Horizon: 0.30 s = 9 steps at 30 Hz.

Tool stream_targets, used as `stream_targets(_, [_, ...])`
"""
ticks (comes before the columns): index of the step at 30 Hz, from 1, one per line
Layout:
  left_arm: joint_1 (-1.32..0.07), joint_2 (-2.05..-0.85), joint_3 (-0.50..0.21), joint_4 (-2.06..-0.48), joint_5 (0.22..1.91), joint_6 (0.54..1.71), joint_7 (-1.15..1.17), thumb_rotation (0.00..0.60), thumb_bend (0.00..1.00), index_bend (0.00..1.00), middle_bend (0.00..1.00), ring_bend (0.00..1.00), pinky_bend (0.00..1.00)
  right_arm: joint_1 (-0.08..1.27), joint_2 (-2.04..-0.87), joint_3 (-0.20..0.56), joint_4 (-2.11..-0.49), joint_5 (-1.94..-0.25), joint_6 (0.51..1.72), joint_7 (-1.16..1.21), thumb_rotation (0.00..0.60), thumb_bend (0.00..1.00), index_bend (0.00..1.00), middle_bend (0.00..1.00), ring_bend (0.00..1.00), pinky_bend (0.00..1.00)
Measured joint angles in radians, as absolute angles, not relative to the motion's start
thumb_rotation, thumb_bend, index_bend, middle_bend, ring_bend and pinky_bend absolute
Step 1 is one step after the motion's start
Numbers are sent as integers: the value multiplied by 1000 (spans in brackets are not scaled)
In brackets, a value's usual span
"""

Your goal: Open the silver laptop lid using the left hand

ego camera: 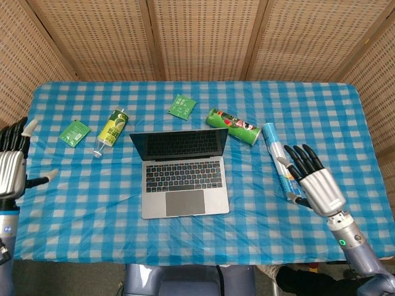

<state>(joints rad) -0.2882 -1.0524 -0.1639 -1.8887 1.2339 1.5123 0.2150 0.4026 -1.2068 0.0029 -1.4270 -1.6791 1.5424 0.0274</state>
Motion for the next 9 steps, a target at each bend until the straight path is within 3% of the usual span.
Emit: stream_targets(9, [-158,-1088,-35,-1785,1366,1588,115,600,0,0,0,0,0,280,-1183,-27,-1481,-1611,1577,6,600,0,37,0,0,0])
